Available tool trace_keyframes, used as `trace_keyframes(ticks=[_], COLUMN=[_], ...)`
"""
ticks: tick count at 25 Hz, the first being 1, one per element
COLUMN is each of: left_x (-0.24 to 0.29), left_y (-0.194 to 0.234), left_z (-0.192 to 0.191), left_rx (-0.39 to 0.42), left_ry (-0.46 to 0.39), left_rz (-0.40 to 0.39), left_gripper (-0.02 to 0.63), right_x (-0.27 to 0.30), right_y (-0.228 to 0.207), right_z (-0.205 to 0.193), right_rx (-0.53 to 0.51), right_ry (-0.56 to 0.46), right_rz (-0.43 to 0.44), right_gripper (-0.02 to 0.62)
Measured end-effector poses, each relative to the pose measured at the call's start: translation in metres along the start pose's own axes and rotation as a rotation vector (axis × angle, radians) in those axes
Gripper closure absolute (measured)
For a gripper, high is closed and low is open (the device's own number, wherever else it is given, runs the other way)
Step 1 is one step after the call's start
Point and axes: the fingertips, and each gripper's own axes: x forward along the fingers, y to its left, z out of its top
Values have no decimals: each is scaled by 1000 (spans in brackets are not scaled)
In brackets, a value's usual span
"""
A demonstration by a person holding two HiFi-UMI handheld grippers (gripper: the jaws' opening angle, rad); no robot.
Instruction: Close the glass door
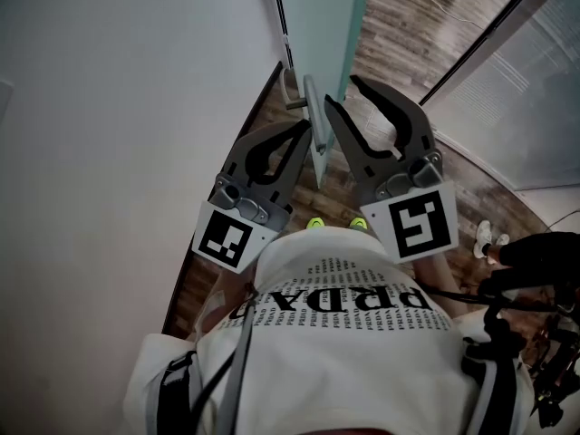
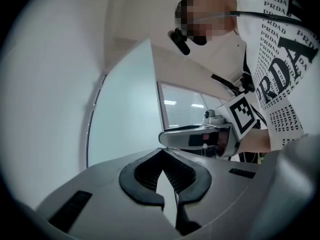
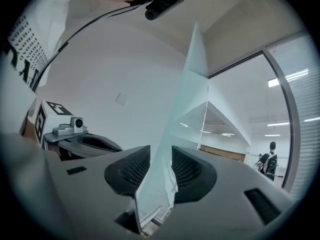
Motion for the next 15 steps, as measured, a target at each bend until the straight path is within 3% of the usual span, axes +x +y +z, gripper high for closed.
trace_keyframes(ticks=[5, 15], left_x=[3, 9], left_y=[-1, -9], left_z=[0, -4], left_rx=[-3, -17], left_ry=[3, 9], left_rz=[-15, -63], left_gripper=[614, 614], right_x=[6, -5], right_y=[-4, -5], right_z=[5, 2], right_rx=[24, 50], right_ry=[-2, 26], right_rz=[-37, -24], right_gripper=[499, 500])
